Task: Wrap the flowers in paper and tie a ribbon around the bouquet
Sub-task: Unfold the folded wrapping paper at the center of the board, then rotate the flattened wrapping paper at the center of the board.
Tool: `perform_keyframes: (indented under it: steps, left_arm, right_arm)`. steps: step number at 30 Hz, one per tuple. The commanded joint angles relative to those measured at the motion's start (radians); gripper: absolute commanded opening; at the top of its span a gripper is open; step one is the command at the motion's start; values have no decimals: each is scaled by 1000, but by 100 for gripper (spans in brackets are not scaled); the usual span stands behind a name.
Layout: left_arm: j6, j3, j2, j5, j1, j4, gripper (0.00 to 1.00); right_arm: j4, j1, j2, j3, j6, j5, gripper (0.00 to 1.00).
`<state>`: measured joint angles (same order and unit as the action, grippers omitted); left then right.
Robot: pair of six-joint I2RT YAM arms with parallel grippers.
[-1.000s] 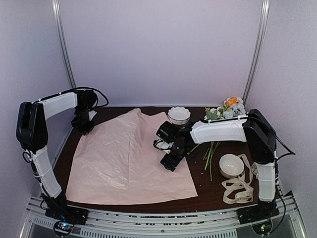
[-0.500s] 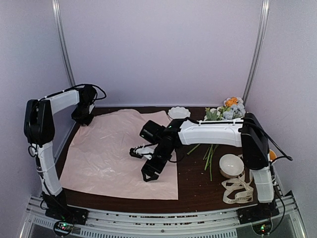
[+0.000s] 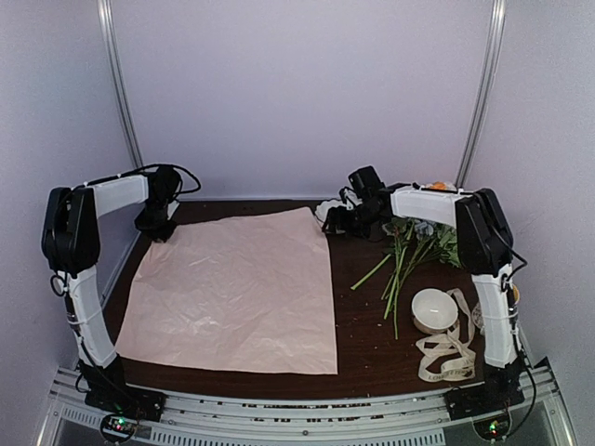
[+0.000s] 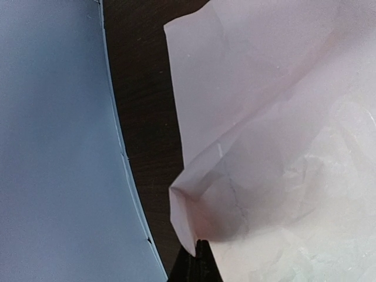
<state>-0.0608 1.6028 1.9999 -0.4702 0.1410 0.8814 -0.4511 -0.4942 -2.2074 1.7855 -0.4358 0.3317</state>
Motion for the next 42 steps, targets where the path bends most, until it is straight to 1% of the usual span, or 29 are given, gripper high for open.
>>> perform_keyframes:
  steps: [1,3,10,14,17,20,22,23,24,28,29,32,37,39,42]
  left_arm:
    - [-11,-18,-53,23,-7,-53,0]
    - [-12,-27,-51,25,-7,-58,0]
    - [-22,-24,-52,22,-7,-62,0]
    - [-23,-27,-67,25,-7,-62,0]
    - [-24,-35,-74,24,-7,-63,0]
    - [-28,-40,-75,22,-9,-70,0]
    - [-31,-47,-73,21,-8,-76,0]
    - [-31,-48,-73,19,-9,-77,0]
    - [-34,-50,-73,16,-8,-80,0]
    - [-34,-48,-70,7,-21,-92,0]
    - [-31,-46,-68,9,-27,-93,0]
    - [-24,-32,-64,9,-46,-93,0]
    - [-26,-5,-57,18,-58,-110,0]
    - [-33,4,-42,40,-58,-134,0]
    - [-35,66,3,98,-57,-133,0]
  right_arm:
    - [-5,-27,-123,111,-127,-12,79]
    - [5,-29,-155,130,-151,21,78]
    - [6,-44,-172,148,-218,37,77]
    - [12,-59,-217,169,-270,195,76]
    - [16,-81,-227,166,-276,208,76]
    - [89,-86,-228,152,-328,259,72]
    - [122,-88,-225,155,-350,275,65]
    - [132,-91,-219,156,-352,277,57]
    - [139,-93,-211,156,-350,278,48]
    - [169,-106,-177,131,-347,305,5]
    - [172,-110,-166,117,-344,311,0]
    - [170,-137,-98,47,-316,305,0]
    - [184,-220,79,-145,-255,262,0]
    - [229,-245,173,-242,-275,222,0]
    - [329,-267,260,-372,-343,173,0]
